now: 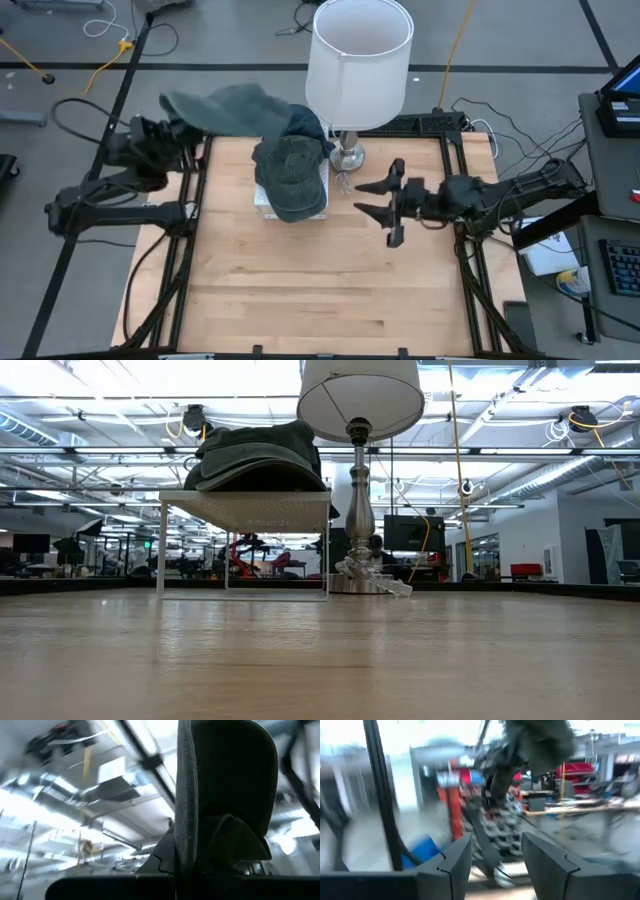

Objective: Pick & Place hat
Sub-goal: Stack the gray cap on the gray caps on the shelf

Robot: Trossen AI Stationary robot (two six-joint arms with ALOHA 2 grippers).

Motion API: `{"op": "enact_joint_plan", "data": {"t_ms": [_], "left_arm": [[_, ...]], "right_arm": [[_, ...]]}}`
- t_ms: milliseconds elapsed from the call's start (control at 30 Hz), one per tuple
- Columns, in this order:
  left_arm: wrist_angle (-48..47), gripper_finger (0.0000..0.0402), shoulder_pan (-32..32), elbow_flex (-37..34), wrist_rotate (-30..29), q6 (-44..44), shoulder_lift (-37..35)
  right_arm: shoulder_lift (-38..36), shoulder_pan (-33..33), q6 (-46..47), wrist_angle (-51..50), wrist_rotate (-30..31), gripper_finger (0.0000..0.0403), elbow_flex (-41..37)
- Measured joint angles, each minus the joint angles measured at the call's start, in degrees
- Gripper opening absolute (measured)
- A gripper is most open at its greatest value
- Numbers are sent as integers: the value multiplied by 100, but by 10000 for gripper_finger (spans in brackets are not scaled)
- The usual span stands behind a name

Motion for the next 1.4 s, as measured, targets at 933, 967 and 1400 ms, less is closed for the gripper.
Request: {"op": "enact_joint_plan", "data": {"t_ms": [933, 967, 1400], "left_arm": [[-2283, 8, -5408, 3837, -6001, 8112, 3297], [-2174, 8, -5483, 3910, -6195, 8441, 3448], [-1357, 8, -5804, 4015, -6435, 9823, 4541]], "right_arm": [[379, 268, 8704, 1512, -958, 338, 0], [456, 359, 8742, 1613, -858, 338, 0], [1665, 1096, 8964, 4401, -95, 337, 2]]}}
